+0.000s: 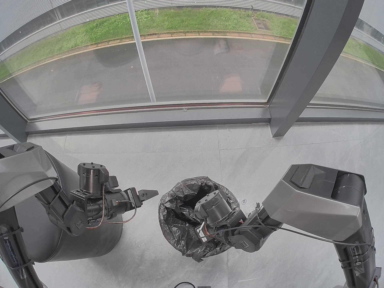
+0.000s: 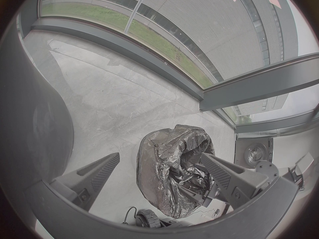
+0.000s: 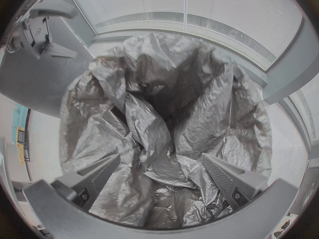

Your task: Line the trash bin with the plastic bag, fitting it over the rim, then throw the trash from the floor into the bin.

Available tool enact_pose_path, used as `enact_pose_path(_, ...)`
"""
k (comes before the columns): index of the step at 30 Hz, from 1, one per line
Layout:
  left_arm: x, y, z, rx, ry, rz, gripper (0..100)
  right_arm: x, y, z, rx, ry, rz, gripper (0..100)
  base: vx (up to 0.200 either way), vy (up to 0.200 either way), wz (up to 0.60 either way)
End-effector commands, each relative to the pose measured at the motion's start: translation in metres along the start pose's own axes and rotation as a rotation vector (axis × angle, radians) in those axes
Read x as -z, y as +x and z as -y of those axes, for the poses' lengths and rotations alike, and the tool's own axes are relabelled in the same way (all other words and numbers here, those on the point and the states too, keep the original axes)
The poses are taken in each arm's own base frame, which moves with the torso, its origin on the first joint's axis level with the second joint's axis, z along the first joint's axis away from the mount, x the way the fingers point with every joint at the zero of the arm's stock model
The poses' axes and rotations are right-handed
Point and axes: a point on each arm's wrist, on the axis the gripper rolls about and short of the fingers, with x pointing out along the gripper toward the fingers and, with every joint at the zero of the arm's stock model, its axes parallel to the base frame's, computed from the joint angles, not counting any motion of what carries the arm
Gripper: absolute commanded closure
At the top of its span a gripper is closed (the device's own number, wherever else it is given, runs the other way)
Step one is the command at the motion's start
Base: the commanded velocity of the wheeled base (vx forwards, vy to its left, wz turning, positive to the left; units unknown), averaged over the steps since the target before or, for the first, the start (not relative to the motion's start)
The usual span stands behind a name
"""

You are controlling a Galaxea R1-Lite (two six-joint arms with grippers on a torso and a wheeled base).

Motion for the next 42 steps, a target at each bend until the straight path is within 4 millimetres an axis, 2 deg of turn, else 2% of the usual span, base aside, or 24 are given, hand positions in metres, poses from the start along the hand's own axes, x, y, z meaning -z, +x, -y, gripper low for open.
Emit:
enact_pose_path(1,-0.001,-0.003,0.002,-0.001,0.003,0.011,0,-0.026,-0.050,-0.015,-0.056,0.003,0.097,0,0.000,0.000,0.00)
enact_pose_path(3,-0.003,-0.006,0.004,0.003,0.009,0.023,0,-0.028,-0.072,-0.017,-0.077,0.007,0.115,0,0.000,0.000,0.00)
enact_pose_path(6,-0.006,-0.027,0.018,0.055,0.046,0.095,0,-0.021,-0.115,-0.009,-0.097,0.038,0.129,0,0.000,0.000,0.00)
enact_pose_path(7,-0.006,-0.027,0.018,0.055,0.046,0.095,0,-0.021,-0.115,-0.009,-0.097,0.038,0.129,0,0.000,0.000,0.00)
enact_pose_path(8,-0.007,-0.047,0.031,0.109,0.083,0.164,0,-0.015,-0.142,0.004,-0.092,0.061,0.143,0,0.000,0.000,0.00)
enact_pose_path(9,-0.008,-0.049,0.033,0.114,0.086,0.170,0,-0.015,-0.144,0.005,-0.092,0.061,0.144,0,0.000,0.000,0.00)
enact_pose_path(10,-0.007,-0.070,0.047,0.160,0.121,0.225,0,-0.011,-0.165,0.020,-0.077,0.080,0.163,0,0.000,0.000,0.00)
enact_pose_path(11,-0.006,-0.085,0.055,0.179,0.143,0.254,0,-0.010,-0.176,0.032,-0.059,0.101,0.179,0,0.000,0.000,0.00)
enact_pose_path(13,-0.005,-0.112,0.066,0.201,0.190,0.308,0,-0.007,-0.194,0.054,-0.020,0.139,0.205,0,0.000,0.000,0.00)
enact_pose_path(14,-0.005,-0.117,0.068,0.202,0.198,0.320,0,-0.007,-0.196,0.056,-0.015,0.144,0.210,0,0.000,0.000,0.00)
enact_pose_path(15,-0.002,-0.138,0.071,0.173,0.248,0.375,0,-0.005,-0.210,0.071,0.012,0.172,0.237,0,0.000,0.000,0.00)
enact_pose_path(19,0.007,-0.183,0.074,0.020,0.358,0.518,0,-0.001,-0.231,0.094,0.056,0.225,0.287,0,0.000,0.000,0.00)
enact_pose_path(22,0.021,-0.217,0.072,-0.083,0.417,0.573,0,0.002,-0.241,0.105,0.081,0.257,0.313,0,0.000,0.000,0.00)
enact_pose_path(25,0.039,-0.248,0.067,-0.114,0.436,0.552,0,0.006,-0.246,0.111,0.098,0.278,0.324,0,0.000,0.000,0.00)
enact_pose_path(28,0.057,-0.275,0.064,-0.130,0.432,0.520,0,0.009,-0.245,0.119,0.129,0.300,0.316,0,0.000,0.000,0.00)
enact_pose_path(29,0.059,-0.276,0.064,-0.132,0.432,0.514,0,0.010,-0.244,0.120,0.132,0.301,0.313,0,0.000,0.000,0.00)
enact_pose_path(31,0.076,-0.297,0.059,-0.149,0.420,0.491,0,0.010,-0.241,0.130,0.165,0.327,0.309,0,0.000,0.000,0.00)
enact_pose_path(36,0.100,-0.318,0.048,-0.171,0.394,0.505,0,0.012,-0.222,0.138,0.192,0.382,0.273,0,0.000,0.000,0.00)
enact_pose_path(37,0.101,-0.319,0.048,-0.171,0.394,0.505,0,0.012,-0.222,0.138,0.192,0.384,0.275,0,0.000,0.000,0.00)
enact_pose_path(38,0.109,-0.321,0.044,-0.178,0.382,0.499,0,0.011,-0.210,0.138,0.192,0.400,0.279,0,0.000,0.000,0.00)
enact_pose_path(42,0.124,-0.319,0.033,-0.182,0.335,0.477,0,0.011,-0.188,0.136,0.192,0.405,0.287,0,0.000,0.000,0.00)
